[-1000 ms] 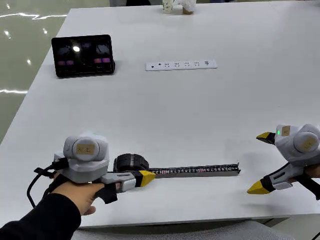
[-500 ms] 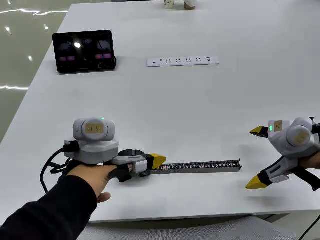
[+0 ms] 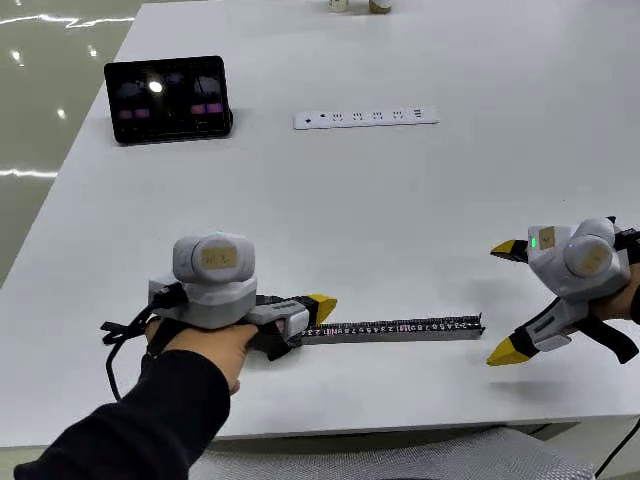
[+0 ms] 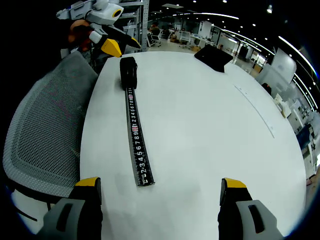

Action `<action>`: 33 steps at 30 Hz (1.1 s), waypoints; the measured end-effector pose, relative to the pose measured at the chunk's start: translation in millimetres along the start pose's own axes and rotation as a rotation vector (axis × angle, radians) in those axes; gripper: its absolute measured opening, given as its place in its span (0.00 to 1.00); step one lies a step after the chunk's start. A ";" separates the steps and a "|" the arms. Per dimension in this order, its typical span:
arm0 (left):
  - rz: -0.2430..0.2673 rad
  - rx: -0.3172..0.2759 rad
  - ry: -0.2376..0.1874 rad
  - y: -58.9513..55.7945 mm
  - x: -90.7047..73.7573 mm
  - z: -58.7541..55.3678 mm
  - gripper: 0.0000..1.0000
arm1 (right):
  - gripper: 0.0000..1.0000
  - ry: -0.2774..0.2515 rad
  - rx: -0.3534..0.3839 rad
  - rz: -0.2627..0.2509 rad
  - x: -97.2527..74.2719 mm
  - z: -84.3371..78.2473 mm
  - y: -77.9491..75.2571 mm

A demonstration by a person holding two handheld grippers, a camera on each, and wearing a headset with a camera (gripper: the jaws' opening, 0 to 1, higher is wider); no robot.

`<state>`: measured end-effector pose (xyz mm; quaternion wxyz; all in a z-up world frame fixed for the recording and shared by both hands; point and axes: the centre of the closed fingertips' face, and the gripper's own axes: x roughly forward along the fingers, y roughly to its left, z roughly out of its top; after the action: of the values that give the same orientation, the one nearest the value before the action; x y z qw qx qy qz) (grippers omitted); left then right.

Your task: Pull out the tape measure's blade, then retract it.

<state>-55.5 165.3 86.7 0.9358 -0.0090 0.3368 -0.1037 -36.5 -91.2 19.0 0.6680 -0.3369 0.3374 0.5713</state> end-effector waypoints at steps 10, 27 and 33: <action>0.054 -0.087 -0.040 -5.7 4.6 -11.8 0.99 | 0.99 0.018 -0.025 0.003 0.6 -1.1 -0.3; 0.105 -0.081 -0.071 12.2 22.2 -33.1 0.99 | 0.96 0.059 -0.072 0.031 10.4 -4.7 2.4; 0.094 -0.026 -0.103 9.4 33.5 -34.7 0.99 | 0.91 0.078 -0.080 0.057 16.7 -7.4 3.5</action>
<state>-50.6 169.6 38.0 0.9555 -0.0104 0.2896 -0.0547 -38.5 -88.1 0.8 0.6238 -0.3755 0.3498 0.5895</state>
